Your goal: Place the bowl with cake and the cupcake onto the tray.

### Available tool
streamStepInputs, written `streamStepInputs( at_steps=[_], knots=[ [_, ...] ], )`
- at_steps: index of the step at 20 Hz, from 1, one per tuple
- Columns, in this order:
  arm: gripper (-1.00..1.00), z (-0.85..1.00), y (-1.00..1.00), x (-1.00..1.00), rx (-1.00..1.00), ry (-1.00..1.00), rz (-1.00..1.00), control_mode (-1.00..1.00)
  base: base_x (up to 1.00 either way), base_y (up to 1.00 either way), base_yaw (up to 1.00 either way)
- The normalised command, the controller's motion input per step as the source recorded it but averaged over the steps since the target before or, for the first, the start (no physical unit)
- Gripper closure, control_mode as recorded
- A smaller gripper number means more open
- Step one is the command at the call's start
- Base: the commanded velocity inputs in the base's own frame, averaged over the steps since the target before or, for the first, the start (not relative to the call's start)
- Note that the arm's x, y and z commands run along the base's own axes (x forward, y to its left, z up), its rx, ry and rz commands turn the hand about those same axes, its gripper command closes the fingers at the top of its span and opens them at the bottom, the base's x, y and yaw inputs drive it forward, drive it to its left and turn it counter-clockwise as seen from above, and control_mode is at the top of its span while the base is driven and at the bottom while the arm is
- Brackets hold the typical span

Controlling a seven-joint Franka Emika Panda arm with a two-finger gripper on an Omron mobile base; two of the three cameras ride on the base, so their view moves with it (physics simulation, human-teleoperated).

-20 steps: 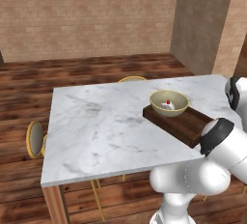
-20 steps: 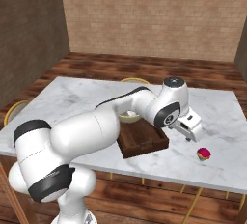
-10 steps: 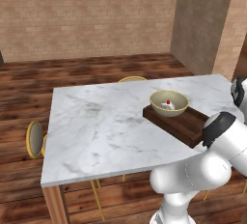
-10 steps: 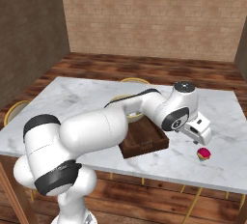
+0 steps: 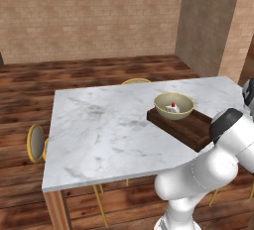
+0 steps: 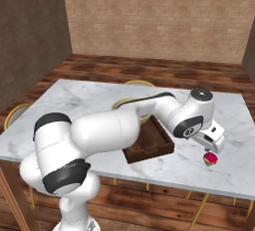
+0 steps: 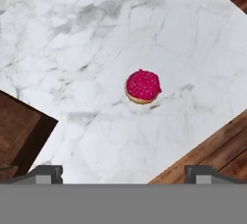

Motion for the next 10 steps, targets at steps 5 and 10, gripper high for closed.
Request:
streamStepInputs(
  at_steps=[5,10],
  knots=[
    [-1.0,-0.11,-0.08,0.03,0.0,-0.01,0.01,-1.0,0.0,0.0,0.0],
    [-1.0,-0.14,-0.09,0.07,0.0,-0.02,0.0,-1.0,0.0,0.0,0.0]
  ],
)
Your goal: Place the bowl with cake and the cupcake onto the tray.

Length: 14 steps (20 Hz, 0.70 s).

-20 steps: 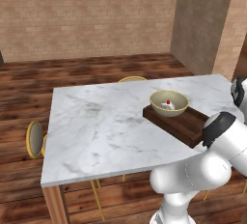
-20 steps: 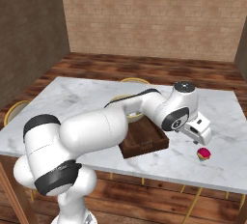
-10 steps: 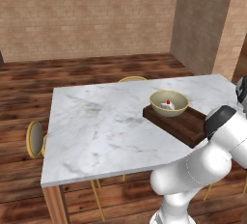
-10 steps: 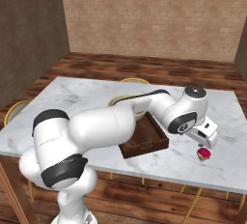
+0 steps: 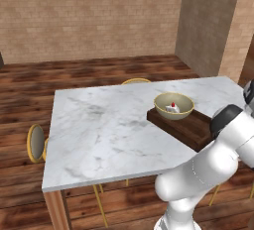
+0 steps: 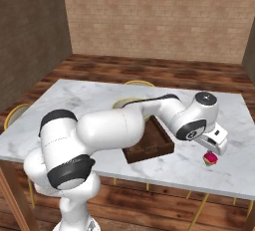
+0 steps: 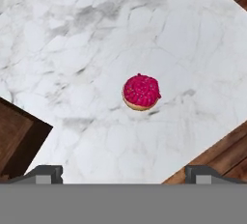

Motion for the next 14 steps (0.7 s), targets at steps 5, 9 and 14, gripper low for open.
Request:
streamStepInputs(
  at_steps=[5,9,14],
  knots=[
    [-1.0,-0.17,-0.05,0.13,0.0,-0.02,0.0,-1.0,0.0,0.0,0.0],
    [-1.0,-0.16,-0.08,0.14,0.0,-0.01,0.0,-1.0,0.0,0.0,0.0],
    [-1.0,-0.17,-0.19,0.01,0.0,0.0,0.01,-1.0,0.0,0.0,0.0]
  ],
)
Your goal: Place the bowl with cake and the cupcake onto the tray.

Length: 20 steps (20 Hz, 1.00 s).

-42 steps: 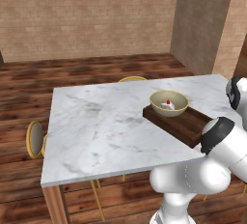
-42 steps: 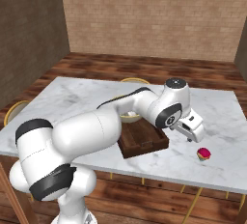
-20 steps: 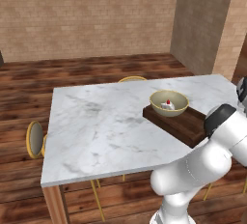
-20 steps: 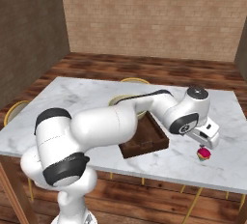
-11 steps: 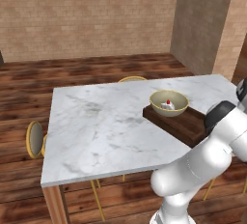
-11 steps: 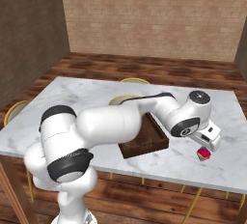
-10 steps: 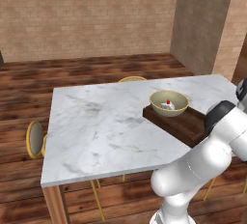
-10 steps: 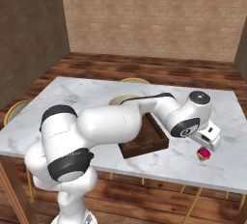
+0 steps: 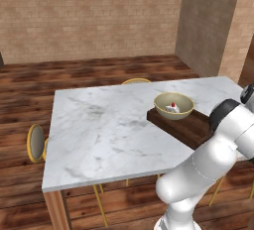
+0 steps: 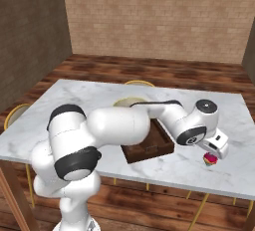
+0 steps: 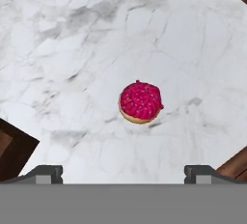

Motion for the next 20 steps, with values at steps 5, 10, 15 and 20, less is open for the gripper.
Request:
streamStepInputs(
  at_steps=[5,10,15,20],
  knots=[
    [-1.0,-0.12,-0.24,0.0,0.0,0.0,0.0,-1.0,0.0,0.0,0.0],
    [-1.0,-0.07,-0.13,0.0,0.0,0.0,0.0,-1.0,0.0,0.0,0.0],
    [-1.0,-0.02,-0.03,0.0,0.0,0.0,0.0,-1.0,0.0,0.0,0.0],
    [-1.0,-0.01,0.0,0.02,0.0,0.0,0.0,-1.0,0.0,0.0,0.0]
  ],
)
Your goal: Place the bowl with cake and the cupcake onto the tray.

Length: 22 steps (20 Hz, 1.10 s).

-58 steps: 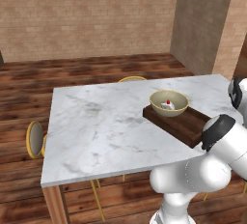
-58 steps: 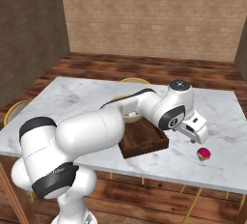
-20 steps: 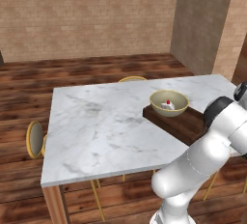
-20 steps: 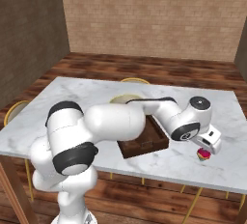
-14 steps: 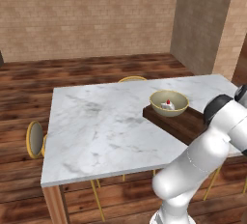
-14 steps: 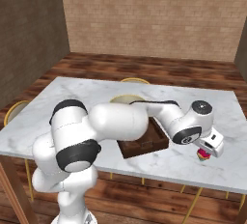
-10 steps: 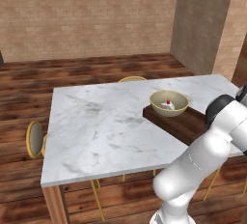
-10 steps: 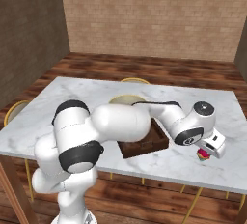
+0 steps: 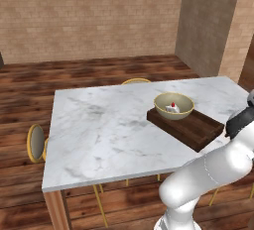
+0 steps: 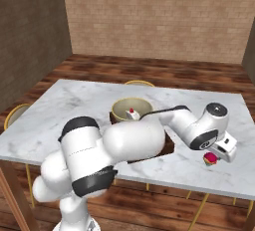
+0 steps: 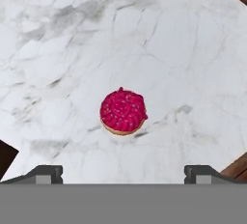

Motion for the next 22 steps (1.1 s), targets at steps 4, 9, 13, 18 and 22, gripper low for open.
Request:
streamStepInputs(
  at_steps=[4,9,13,18,22],
  knots=[
    [-1.0,-0.02,0.0,0.04,0.0,0.0,0.0,-1.0,0.0,0.0,0.0],
    [-1.0,-0.05,0.0,0.02,0.0,0.0,0.0,-1.0,0.0,0.0,0.0],
    [-1.0,-0.1,0.0,0.0,0.0,0.0,0.0,-1.0,0.0,0.0,0.0],
    [-1.0,-0.11,0.0,0.04,0.0,0.0,0.0,-1.0,0.0,0.0,0.0],
    [-1.0,-0.11,0.0,0.07,0.0,0.0,0.0,-1.0,0.0,0.0,0.0]
  ],
)
